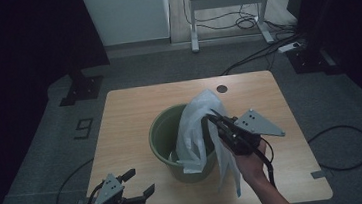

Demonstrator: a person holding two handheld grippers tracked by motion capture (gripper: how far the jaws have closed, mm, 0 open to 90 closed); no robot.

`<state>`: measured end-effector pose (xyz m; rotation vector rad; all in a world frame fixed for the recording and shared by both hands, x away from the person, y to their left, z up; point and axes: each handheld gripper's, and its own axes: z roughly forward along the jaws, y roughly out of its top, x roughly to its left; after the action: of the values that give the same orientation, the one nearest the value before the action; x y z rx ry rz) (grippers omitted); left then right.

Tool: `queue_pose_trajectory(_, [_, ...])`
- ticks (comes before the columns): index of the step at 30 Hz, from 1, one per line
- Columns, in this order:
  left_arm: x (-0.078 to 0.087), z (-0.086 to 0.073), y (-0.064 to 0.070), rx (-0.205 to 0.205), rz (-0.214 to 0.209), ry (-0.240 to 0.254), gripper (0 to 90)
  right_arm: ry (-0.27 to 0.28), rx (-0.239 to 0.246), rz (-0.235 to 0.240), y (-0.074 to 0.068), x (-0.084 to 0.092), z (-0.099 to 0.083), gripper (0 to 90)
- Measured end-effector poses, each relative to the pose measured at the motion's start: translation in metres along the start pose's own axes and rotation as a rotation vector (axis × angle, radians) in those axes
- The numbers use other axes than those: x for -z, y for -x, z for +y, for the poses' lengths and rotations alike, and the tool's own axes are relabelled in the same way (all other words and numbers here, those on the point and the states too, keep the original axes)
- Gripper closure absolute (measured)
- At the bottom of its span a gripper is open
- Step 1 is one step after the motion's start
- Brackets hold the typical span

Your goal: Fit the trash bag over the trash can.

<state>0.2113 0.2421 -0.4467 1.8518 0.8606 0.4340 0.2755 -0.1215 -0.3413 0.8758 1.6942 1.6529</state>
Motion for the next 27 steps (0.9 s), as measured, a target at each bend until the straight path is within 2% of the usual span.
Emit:
queue_pose_trajectory(4, [0.000,0.000,0.000,-0.001,0.000,-0.001,14.6,-0.026,0.015,0.012,-0.002,0.001,-0.009,88.9])
queue_pose_trajectory(5, [-0.002,-0.001,0.000,0.001,-0.001,-0.004,14.6,-0.047,0.021,0.018,-0.002,0.003,-0.015,88.9])
queue_pose_trajectory(9, [-0.003,-0.002,-0.001,0.000,0.000,-0.011,14.6,-0.074,0.020,0.029,-0.002,0.005,-0.024,88.9])
queue_pose_trajectory(14, [-0.003,-0.003,-0.001,0.001,0.003,-0.011,14.7,-0.092,0.033,0.033,-0.002,0.011,-0.031,88.9])
queue_pose_trajectory(19, [-0.003,-0.001,0.000,-0.002,-0.004,-0.004,14.7,-0.132,0.030,0.037,-0.001,0.014,-0.047,88.9])
queue_pose_trajectory(27, [-0.006,-0.001,0.000,0.000,-0.007,-0.008,14.7,-0.160,0.004,0.070,-0.006,0.007,-0.056,88.9])
